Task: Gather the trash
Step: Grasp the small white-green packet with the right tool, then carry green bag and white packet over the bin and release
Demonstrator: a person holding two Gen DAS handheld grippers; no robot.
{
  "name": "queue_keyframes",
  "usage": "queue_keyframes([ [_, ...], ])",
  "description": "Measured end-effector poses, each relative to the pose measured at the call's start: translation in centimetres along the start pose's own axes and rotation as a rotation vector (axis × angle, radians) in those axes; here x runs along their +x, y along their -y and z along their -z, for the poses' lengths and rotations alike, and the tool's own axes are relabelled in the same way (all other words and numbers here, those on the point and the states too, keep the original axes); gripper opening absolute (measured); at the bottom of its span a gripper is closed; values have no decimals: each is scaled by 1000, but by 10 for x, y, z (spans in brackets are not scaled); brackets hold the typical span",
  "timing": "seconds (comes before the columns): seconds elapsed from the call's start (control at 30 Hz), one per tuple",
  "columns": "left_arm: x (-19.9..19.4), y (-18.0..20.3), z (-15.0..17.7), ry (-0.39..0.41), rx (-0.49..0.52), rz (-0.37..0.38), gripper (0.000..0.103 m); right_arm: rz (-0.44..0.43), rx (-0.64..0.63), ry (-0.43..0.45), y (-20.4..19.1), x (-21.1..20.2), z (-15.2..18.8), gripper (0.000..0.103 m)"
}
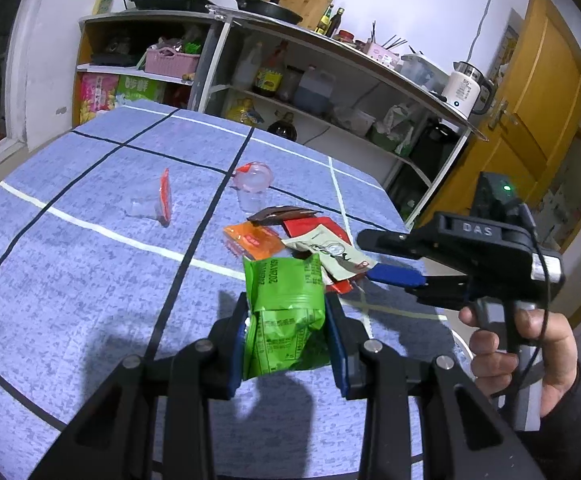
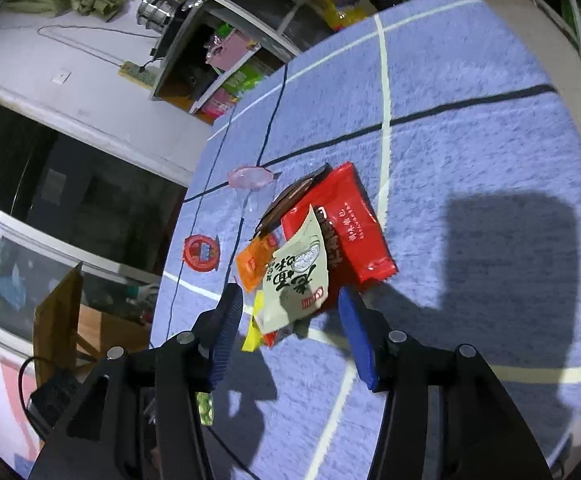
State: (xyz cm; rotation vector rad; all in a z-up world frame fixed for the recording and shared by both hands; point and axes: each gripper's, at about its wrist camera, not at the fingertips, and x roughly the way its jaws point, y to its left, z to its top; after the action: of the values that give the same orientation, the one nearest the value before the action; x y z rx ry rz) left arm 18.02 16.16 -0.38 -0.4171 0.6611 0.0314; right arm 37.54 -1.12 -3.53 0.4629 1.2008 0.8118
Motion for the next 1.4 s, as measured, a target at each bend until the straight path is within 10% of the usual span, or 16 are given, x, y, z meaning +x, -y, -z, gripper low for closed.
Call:
queue_keyframes([
  [0.07, 0, 0, 1, -1, 2, 0, 36, 15, -16, -2, -3, 4, 0, 11],
  [0.1, -1, 0, 1, -2, 2, 0, 36, 24, -34, -10, -7, 8, -1, 7],
  [0.73, 2, 23, 1, 2, 46, 63, 36, 42, -138, 119, -5, -67, 26, 2],
  [1.4, 74, 243, 31, -182, 366, 283, 36, 279, 69, 362, 151, -255, 115, 2],
])
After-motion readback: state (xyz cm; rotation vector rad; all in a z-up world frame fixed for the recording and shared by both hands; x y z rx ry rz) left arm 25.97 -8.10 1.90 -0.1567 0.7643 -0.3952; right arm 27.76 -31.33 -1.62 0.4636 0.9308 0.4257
